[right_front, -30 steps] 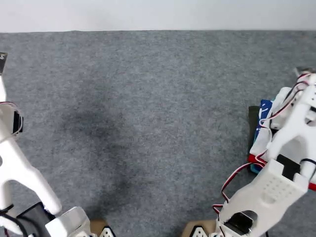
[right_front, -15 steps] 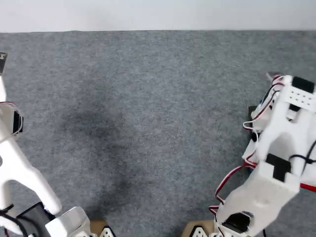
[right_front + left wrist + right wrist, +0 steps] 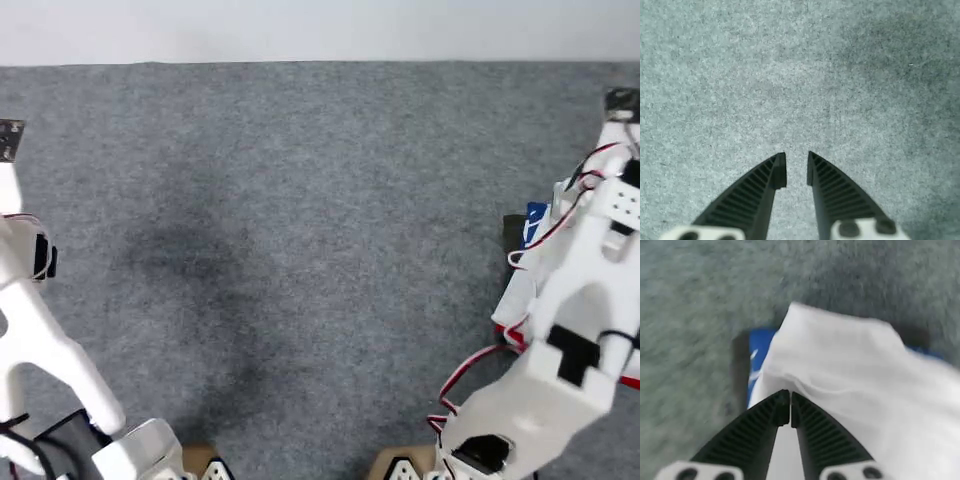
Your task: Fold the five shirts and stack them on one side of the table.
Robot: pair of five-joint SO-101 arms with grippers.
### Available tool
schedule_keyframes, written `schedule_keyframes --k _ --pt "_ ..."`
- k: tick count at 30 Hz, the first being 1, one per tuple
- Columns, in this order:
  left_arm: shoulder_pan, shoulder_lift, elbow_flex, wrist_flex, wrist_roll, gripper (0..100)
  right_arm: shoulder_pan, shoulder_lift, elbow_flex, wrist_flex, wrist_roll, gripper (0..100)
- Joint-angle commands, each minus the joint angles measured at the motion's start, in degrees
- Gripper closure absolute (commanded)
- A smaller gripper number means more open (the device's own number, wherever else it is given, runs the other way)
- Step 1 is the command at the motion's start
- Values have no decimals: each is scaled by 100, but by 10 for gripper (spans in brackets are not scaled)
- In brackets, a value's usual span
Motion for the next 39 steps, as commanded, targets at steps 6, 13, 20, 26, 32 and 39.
schedule_keyframes --k 6,13,20,26,32,39 --pt "44 -193 -4 97 -44 924 391 242 -273 -1358 993 990" --pt "105 -158 -4 -44 -35 924 374 -593 -308 -716 1002 990" --pt "571 -202 -13 -35 -18 924 312 -1235 -308 708 1011 990" --pt "598 -202 -22 -35 -18 925 945 -1349 -281 1059 1248 990" --pt "607 -202 -22 -44 -18 925 1578 -857 -281 75 2224 990" --pt "607 -185 -13 -35 -18 925 1736 127 -316 -1499 2611 990"
